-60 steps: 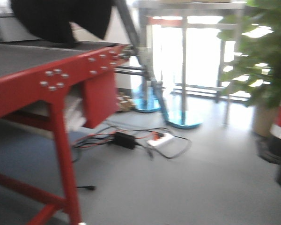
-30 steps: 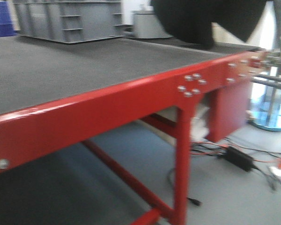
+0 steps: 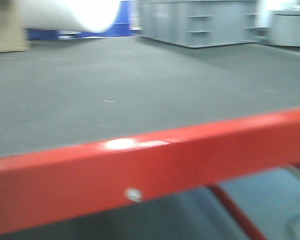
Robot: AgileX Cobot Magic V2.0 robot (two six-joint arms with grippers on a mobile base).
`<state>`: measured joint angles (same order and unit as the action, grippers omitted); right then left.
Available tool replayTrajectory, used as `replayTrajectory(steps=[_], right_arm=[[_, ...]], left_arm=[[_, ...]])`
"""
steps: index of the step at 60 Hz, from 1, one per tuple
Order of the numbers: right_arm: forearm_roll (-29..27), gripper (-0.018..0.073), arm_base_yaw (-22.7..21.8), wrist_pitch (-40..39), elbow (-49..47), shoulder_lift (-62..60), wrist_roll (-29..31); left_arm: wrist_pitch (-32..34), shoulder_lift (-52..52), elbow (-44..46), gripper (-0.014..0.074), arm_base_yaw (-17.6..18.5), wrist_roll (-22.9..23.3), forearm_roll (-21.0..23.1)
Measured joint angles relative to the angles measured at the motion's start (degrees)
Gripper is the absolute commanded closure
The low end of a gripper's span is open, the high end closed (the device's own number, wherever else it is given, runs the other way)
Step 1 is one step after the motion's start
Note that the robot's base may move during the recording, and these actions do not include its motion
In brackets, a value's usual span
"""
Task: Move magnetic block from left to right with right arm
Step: 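Drive up to the second carpeted table holding the cube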
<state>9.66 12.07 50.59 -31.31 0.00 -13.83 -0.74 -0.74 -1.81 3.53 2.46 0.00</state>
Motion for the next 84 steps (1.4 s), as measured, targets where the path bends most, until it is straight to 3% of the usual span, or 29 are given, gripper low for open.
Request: replayTrajectory(steps=[84], right_arm=[[0.0,0.0397,0.0,0.0,0.0,0.0,0.0]], left_arm=[[0.0,0.0,0.0,0.0713,0.0,0.0,0.0]])
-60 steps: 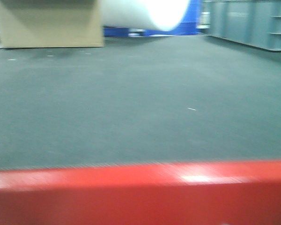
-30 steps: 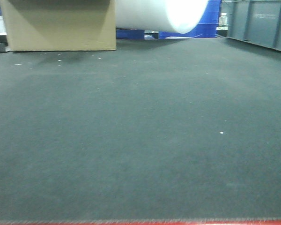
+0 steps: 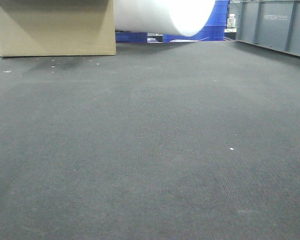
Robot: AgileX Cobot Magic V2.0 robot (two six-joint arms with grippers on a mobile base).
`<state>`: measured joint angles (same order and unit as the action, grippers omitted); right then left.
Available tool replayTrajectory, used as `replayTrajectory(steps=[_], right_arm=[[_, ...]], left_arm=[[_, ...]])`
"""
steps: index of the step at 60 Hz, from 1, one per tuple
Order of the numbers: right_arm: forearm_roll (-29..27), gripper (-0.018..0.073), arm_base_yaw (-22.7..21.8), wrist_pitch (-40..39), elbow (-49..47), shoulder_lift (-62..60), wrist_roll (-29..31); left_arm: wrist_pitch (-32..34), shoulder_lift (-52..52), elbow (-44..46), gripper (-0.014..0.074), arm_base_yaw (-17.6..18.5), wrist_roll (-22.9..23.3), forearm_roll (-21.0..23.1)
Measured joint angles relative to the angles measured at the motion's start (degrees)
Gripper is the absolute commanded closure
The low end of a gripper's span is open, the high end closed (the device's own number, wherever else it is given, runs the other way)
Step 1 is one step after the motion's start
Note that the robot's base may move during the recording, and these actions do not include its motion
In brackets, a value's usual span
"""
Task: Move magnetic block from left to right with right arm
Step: 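Drive up to the second carpeted table holding the cube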
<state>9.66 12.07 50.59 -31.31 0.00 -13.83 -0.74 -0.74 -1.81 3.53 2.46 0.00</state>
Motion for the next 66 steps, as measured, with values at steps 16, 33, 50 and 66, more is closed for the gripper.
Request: replayTrajectory(steps=[16,33,50,66], right_arm=[[0.0,0.0397,0.0,0.0,0.0,0.0,0.0],[-0.2,0.0397,0.0,-0.6,0.0,0.0,0.0],[-4.8,0.0397,0.0,-7.5,0.0,6.9,2.9],[-23.8,0.0397,0.4,-12.0,-5.2,28.9,23.3]], left_arm=[[0.0,0.0,0.0,0.0712,0.0,0.0,0.0],[0.0,0.0,0.0,0.0713,0.0,0.0,0.0],[0.0,0.0,0.0,0.0713,0.0,0.0,0.0],[0.0,0.0,0.0,0.0713,0.0,0.0,0.0]])
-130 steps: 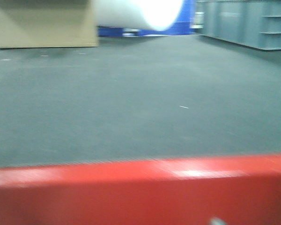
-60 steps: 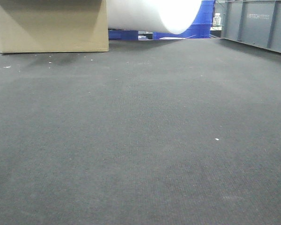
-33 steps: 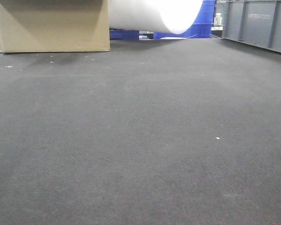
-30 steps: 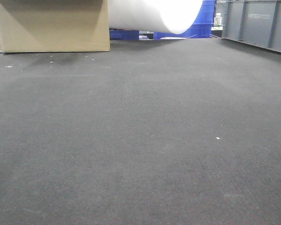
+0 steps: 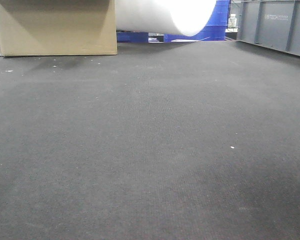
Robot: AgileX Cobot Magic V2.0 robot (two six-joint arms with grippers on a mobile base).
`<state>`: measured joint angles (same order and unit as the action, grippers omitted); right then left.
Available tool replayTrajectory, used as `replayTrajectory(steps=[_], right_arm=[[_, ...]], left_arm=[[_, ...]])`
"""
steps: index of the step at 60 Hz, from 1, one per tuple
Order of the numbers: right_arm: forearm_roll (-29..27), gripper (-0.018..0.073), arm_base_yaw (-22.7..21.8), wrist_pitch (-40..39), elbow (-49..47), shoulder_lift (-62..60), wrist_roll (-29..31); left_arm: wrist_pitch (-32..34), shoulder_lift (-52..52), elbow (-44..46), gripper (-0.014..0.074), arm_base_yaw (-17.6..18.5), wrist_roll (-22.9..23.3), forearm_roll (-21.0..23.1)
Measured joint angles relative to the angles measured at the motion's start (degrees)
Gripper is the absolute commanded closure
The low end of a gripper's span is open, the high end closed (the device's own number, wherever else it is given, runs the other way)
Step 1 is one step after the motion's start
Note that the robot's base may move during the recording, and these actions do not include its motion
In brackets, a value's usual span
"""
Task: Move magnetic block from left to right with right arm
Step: 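Drive up to the second carpeted table holding the cube, then lower the red cube onto the carpet with the right gripper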
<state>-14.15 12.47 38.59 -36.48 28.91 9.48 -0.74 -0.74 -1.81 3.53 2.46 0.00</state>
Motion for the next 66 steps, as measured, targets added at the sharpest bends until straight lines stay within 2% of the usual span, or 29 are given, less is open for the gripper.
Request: replayTrajectory(steps=[5,10,24,37,48,66], right_arm=[[-4.3,0.0397,2.0,-0.6,-3.0,7.5,6.4],[-6.2,0.0397,4.8,-0.7,-6.2,14.1,9.5],[-7.0,0.0397,13.2,0.9,-16.9,33.6,11.1],[-7.0,0.0397,18.7,2.3,-26.8,49.4,11.2],[-6.0,0.0397,19.3,3.0,-32.6,60.3,11.2],[-2.2,0.0397,19.3,2.6,-35.4,71.6,11.2]], left_arm=[[0.0,0.0,0.0,0.0713,0.0,0.0,0.0],[0.0,0.0,0.0,0.0713,0.0,0.0,0.0],[0.0,0.0,0.0,0.0713,0.0,0.0,0.0],[0.0,0.0,0.0,0.0713,0.0,0.0,0.0],[0.0,0.0,0.0,0.0712,0.0,0.0,0.0],[0.0,0.0,0.0,0.0713,0.0,0.0,0.0]])
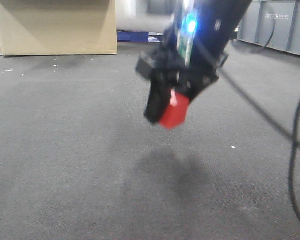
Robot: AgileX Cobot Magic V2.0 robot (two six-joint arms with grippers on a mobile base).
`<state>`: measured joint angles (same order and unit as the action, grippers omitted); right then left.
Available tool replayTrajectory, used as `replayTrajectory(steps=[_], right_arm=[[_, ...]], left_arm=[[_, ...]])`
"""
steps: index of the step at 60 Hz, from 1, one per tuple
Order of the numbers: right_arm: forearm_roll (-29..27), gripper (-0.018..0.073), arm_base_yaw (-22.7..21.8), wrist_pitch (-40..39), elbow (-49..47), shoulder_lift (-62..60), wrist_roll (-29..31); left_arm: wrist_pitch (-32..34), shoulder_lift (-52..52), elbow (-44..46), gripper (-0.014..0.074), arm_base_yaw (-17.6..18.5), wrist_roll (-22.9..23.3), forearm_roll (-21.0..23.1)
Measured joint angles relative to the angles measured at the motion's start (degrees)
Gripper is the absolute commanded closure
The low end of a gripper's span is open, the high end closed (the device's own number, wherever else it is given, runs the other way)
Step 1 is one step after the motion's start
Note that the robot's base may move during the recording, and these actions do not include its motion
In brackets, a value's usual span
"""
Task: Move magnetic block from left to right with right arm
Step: 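Lower the red cube onto the carpet with the right gripper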
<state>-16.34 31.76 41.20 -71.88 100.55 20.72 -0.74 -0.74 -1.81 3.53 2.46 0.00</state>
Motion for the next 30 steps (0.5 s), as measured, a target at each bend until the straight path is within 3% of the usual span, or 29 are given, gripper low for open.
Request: replayTrajectory(steps=[19,25,30], right_arm=[[0.5,0.0389,0.0,-0.3,-0.2,3.3,0.0],[0.5,0.0293,0.0,-0.5,-0.2,3.7,0.0],[0.6,0.0099,0.0,-0.5,-0.2,3.9,0.0]], left_arm=[[0.0,0.0,0.0,0.0713,0.0,0.0,0.0],[0.0,0.0,0.0,0.0713,0.0,0.0,0.0],[0.0,0.0,0.0,0.0713,0.0,0.0,0.0]])
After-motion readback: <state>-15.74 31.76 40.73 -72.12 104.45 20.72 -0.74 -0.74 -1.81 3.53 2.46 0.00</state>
